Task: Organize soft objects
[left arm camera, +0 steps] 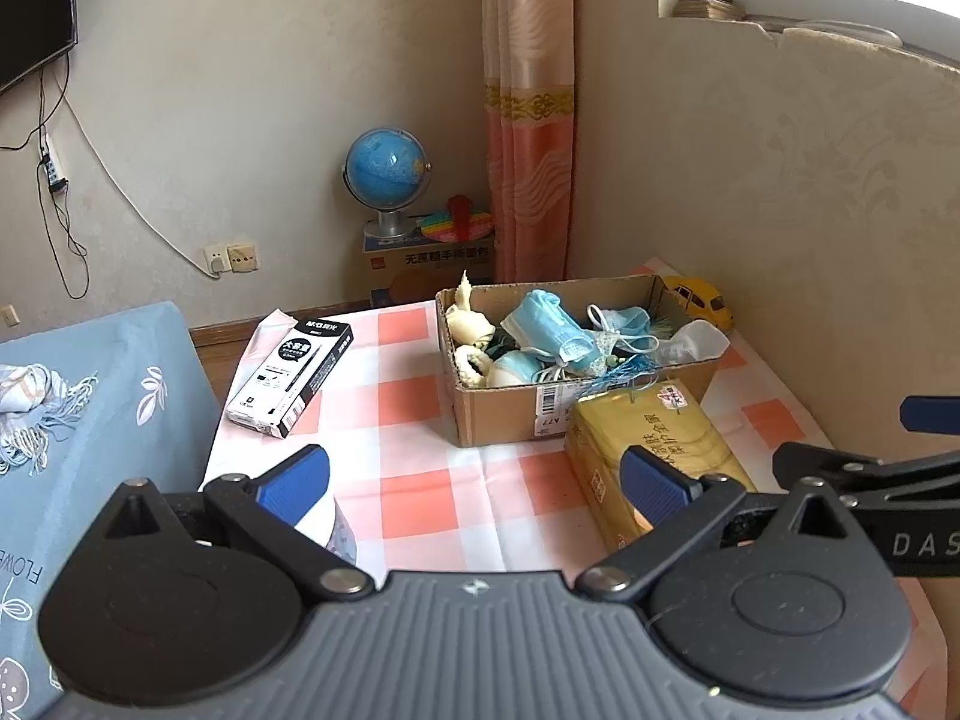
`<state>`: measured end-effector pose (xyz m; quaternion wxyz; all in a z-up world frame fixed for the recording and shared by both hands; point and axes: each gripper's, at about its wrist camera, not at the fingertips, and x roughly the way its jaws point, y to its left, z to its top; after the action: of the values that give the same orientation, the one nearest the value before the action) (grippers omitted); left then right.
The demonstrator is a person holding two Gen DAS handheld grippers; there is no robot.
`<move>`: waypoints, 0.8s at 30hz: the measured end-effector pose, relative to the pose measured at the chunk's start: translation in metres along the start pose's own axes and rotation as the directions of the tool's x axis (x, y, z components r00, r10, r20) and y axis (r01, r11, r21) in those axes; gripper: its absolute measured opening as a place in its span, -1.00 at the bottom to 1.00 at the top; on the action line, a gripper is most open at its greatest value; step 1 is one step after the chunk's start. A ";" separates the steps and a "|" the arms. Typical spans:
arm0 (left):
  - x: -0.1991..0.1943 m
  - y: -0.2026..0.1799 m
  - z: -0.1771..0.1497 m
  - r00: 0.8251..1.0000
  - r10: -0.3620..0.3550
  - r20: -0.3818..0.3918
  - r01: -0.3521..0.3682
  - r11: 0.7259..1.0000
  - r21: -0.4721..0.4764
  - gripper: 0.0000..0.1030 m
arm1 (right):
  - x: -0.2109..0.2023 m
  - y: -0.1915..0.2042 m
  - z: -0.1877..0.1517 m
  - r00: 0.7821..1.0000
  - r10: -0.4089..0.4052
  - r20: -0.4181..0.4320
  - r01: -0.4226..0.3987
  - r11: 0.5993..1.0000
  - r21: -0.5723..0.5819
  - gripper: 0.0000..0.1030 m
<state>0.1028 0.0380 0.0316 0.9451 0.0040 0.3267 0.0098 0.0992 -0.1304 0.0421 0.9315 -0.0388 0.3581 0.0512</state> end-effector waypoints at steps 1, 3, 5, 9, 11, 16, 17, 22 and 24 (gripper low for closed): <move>0.000 0.000 0.000 1.000 0.001 0.000 -0.001 1.000 0.001 0.99 | 0.000 0.000 0.000 1.000 -0.001 0.001 0.001 1.000 0.002 1.00; -0.001 0.000 0.000 1.000 -0.001 0.001 0.001 1.000 0.001 0.99 | -0.001 -0.001 0.000 1.000 -0.003 0.002 0.003 1.000 0.005 1.00; -0.002 0.000 0.001 1.000 0.000 0.002 0.000 1.000 0.004 0.99 | -0.001 -0.002 0.000 1.000 -0.004 0.005 0.004 1.000 0.012 1.00; -0.002 -0.001 0.001 1.000 -0.002 0.000 0.002 1.000 0.005 0.99 | -0.002 -0.003 0.000 1.000 -0.007 0.009 0.007 1.000 0.017 1.00; -0.002 -0.002 0.002 1.000 -0.003 0.000 0.003 1.000 0.007 0.99 | -0.003 -0.004 0.000 1.000 -0.007 0.012 0.007 1.000 0.021 1.00; -0.002 -0.004 0.002 1.000 -0.003 0.000 0.003 1.000 0.011 0.99 | -0.003 -0.006 0.000 1.000 -0.009 0.016 0.008 1.000 0.027 1.00; -0.002 -0.004 0.002 1.000 -0.003 -0.001 0.003 1.000 0.010 0.99 | -0.003 -0.006 0.000 1.000 -0.008 0.017 0.008 1.000 0.028 1.00; -0.001 -0.006 0.002 1.000 -0.004 -0.003 0.004 1.000 0.012 0.99 | -0.003 -0.007 -0.001 1.000 -0.010 0.017 0.009 1.000 0.027 1.00; -0.001 -0.007 0.002 1.000 -0.003 -0.003 0.003 1.000 0.014 0.99 | -0.003 -0.008 -0.001 1.000 -0.009 0.018 0.008 1.000 0.030 1.00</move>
<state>0.1037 0.0315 0.0339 0.9445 0.0102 0.3283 0.0060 0.0974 -0.1383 0.0441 0.9353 -0.0260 0.3504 0.0424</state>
